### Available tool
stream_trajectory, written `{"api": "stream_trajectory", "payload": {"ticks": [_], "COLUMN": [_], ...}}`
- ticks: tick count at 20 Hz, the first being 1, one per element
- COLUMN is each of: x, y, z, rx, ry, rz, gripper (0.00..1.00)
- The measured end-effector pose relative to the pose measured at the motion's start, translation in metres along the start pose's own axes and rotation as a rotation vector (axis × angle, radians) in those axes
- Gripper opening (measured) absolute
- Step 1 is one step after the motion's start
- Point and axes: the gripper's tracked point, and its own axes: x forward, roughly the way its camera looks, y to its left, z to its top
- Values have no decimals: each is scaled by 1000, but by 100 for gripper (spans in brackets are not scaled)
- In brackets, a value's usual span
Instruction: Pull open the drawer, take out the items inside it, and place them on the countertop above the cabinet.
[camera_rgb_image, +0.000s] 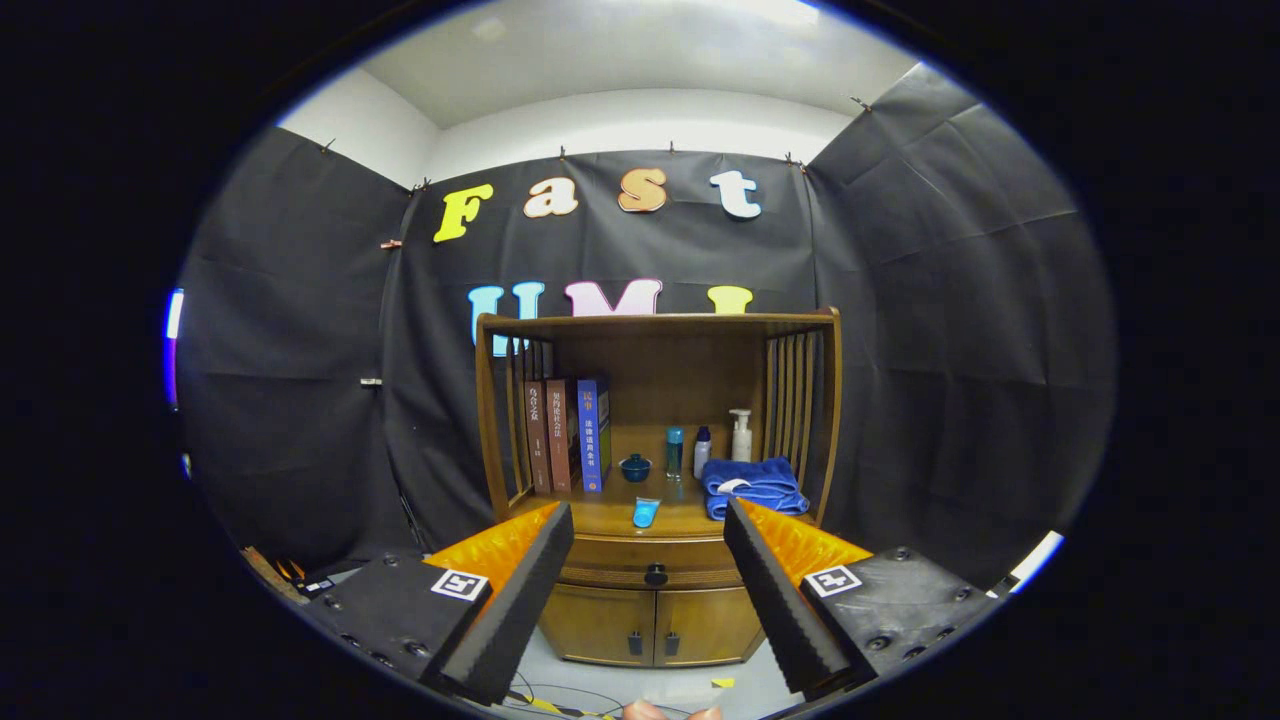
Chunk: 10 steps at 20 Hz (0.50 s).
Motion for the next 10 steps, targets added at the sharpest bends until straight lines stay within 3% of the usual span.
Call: {"api": "stream_trajectory", "payload": {"ticks": [10], "x": [0], "y": [-5], "z": [-9], "rx": [5], "ry": [11], "rz": [7], "gripper": [99]}}
